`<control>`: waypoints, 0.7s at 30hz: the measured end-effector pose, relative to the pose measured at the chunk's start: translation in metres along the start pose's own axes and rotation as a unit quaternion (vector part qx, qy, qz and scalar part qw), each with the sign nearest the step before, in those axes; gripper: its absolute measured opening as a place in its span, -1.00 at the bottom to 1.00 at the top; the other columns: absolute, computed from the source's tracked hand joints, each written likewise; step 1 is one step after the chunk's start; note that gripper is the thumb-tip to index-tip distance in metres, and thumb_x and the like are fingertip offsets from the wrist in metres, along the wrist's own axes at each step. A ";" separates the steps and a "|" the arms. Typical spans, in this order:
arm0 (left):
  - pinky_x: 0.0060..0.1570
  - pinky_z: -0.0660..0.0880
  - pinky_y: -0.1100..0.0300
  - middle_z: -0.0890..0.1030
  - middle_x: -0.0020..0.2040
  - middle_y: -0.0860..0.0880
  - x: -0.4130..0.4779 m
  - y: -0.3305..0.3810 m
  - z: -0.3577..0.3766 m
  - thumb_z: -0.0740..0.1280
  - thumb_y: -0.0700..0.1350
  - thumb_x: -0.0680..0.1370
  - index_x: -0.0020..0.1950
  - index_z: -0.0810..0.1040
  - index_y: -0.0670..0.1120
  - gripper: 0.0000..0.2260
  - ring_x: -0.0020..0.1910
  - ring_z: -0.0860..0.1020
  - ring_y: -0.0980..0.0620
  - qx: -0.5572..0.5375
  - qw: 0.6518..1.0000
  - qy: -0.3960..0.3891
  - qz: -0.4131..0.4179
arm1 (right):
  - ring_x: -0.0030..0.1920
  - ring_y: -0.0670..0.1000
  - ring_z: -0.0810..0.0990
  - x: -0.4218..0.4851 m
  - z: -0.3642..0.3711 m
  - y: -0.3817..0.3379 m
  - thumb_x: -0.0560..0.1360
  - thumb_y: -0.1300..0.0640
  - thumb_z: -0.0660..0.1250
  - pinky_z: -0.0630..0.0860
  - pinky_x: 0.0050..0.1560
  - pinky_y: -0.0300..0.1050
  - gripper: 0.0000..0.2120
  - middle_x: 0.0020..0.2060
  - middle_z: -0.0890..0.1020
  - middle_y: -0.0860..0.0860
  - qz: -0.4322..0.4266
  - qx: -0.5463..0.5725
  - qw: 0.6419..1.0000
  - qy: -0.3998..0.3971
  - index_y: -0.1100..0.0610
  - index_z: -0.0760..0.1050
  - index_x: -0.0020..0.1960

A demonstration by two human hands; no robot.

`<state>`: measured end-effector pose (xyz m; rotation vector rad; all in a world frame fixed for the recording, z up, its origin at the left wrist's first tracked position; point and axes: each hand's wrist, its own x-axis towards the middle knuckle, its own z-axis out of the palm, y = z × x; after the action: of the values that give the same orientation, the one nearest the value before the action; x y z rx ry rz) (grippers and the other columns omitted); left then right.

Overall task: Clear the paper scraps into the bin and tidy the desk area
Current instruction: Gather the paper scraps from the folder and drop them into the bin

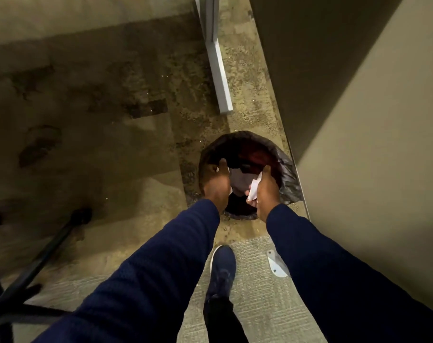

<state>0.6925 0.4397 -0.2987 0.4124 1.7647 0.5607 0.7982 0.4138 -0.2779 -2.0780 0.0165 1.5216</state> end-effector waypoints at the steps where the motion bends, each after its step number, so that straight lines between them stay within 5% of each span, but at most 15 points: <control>1: 0.04 0.56 0.00 0.59 -0.02 -0.29 0.002 -0.001 0.004 0.24 0.25 0.60 -0.04 0.50 -0.19 -0.52 0.01 0.61 -0.28 -0.010 1.000 -0.001 0.009 | -0.16 0.07 0.63 0.005 -0.001 0.000 0.60 -0.36 -0.03 0.51 -0.26 -0.09 -0.45 -0.03 0.62 0.05 0.006 0.003 1.000 -0.001 0.03 0.45 0.24; 3: -0.18 0.43 0.10 0.55 -0.20 -0.24 0.005 -0.002 0.010 0.26 0.25 0.59 -0.05 0.51 -0.24 -0.49 -0.21 0.55 -0.23 0.014 0.999 0.013 0.037 | -0.06 0.09 0.63 0.013 -0.003 0.001 0.61 -0.35 -0.02 0.55 -0.21 -0.04 -0.49 0.03 0.59 0.05 0.009 0.008 1.000 0.002 0.00 0.43 0.23; 6: -0.24 0.43 0.14 0.58 -0.25 -0.03 0.008 -0.003 0.015 0.29 0.27 0.58 -0.11 0.48 -0.14 -0.56 -0.22 0.58 -0.07 0.025 0.998 0.021 0.046 | 0.02 0.10 0.62 0.024 -0.005 0.004 0.61 -0.33 0.00 0.60 -0.14 0.02 -0.49 0.06 0.60 0.04 -0.003 0.015 1.000 0.004 -0.01 0.43 0.29; 11: 0.23 0.53 -0.10 0.60 0.24 -0.15 0.010 0.002 0.018 0.13 0.38 0.58 0.36 0.48 -0.14 -0.34 0.17 0.59 -0.16 0.026 0.997 -0.067 0.009 | 0.18 0.13 0.54 0.035 -0.006 0.010 0.60 -0.35 0.01 0.52 0.11 0.17 -0.47 0.20 0.52 0.01 0.000 0.037 0.999 -0.006 -0.05 0.38 0.37; 15: 0.35 0.46 -0.17 0.54 0.37 -0.19 0.005 0.004 0.017 0.08 0.37 0.60 0.48 0.41 -0.14 -0.31 0.31 0.54 -0.19 0.000 0.995 -0.102 0.013 | 0.18 0.08 0.45 0.037 -0.007 0.013 0.61 -0.35 0.00 0.45 0.21 0.18 -0.40 0.32 0.47 0.07 -0.035 0.028 0.999 0.016 -0.01 0.31 0.49; 18: 0.19 0.56 -0.09 0.64 0.21 -0.16 0.002 0.006 0.013 0.09 0.30 0.64 0.33 0.54 -0.16 -0.41 0.16 0.62 -0.12 0.005 0.995 -0.097 0.024 | 0.12 0.08 0.51 0.032 -0.008 0.013 0.61 -0.36 0.00 0.48 0.22 0.18 -0.37 0.37 0.45 0.08 -0.041 0.025 0.999 0.016 0.00 0.28 0.52; 21: -0.34 0.41 0.14 0.57 -0.33 -0.03 -0.006 0.013 0.001 0.16 0.20 0.67 -0.19 0.55 -0.11 -0.54 -0.38 0.54 0.04 0.031 0.995 -0.079 0.052 | 0.14 0.12 0.57 0.019 -0.005 0.010 0.62 -0.34 -0.02 0.55 0.11 0.13 -0.36 0.33 0.50 0.09 -0.047 0.020 0.999 0.014 0.06 0.32 0.49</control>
<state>0.6954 0.4467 -0.2867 0.5785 1.6191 0.5328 0.8063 0.4091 -0.2973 -2.0397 -0.0382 1.4247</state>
